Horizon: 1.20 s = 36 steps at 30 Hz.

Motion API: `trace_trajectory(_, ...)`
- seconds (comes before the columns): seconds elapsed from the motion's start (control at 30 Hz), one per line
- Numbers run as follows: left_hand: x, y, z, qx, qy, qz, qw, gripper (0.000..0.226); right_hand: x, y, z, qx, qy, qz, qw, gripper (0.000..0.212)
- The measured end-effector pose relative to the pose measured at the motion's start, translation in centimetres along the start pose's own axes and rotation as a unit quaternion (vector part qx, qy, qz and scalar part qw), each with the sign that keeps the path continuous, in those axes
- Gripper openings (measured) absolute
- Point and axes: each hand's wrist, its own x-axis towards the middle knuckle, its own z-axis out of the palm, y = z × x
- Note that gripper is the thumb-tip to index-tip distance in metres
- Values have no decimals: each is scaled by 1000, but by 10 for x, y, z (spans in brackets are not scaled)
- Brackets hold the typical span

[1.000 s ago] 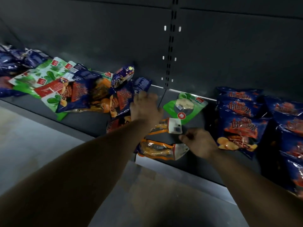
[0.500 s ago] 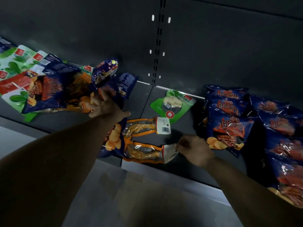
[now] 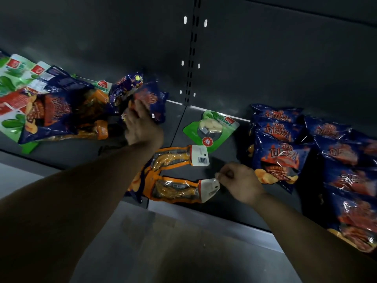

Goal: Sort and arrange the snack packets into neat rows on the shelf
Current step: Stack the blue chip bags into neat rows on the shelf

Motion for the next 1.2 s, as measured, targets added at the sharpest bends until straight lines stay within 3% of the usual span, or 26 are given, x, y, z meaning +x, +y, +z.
trace_trajectory(0.1, -32, 41, -1, -34, -59, 83, 994, 92, 2, -16, -9, 151, 44, 21, 987, 20)
trace_trajectory(0.23, -72, 80, 16, -39, -131, 130, 982, 93, -1, -42, -28, 403, 43, -20, 914, 34)
trace_trajectory(0.37, -110, 96, 36, -63, -137, 151, 977, 82, -6, -46, -44, 507, 24, -47, 860, 34)
trace_trajectory(0.47, -122, 102, 45, -72, -149, 177, 970, 85, -4, -34, -48, 507, 100, 6, 856, 33)
trace_trajectory(0.57, -130, 104, 46, -52, -193, 249, 948, 107, -5, -15, -62, 471, 168, 54, 865, 20)
trace_trajectory(0.7, -119, 101, 36, -108, -161, 271, 943, 119, -13, 17, -97, 436, 124, 81, 888, 10)
trace_trajectory(0.77, -107, 101, 29, -173, -171, 239, 940, 112, -21, 29, -113, 411, 60, 93, 905, 10)
trace_trajectory(0.83, -96, 100, 27, -258, -253, 160, 919, 102, -28, 39, -124, 399, -2, 95, 912, 14)
trace_trajectory(0.93, -86, 94, 30, -317, -409, 71, 853, 94, -36, 49, -130, 410, -65, 118, 902, 21)
trace_trajectory(1.03, -104, 92, 41, -321, -530, 55, 783, 53, -39, 56, -125, 422, -75, 140, 892, 29)
trace_trajectory(1.1, -124, 95, 53, -328, -522, 60, 785, 36, -40, 61, -120, 392, -33, 161, 905, 41)
trace_trajectory(1.2, -147, 96, 74, -353, -472, 50, 806, 35, -38, 68, -117, 305, 36, 171, 936, 63)
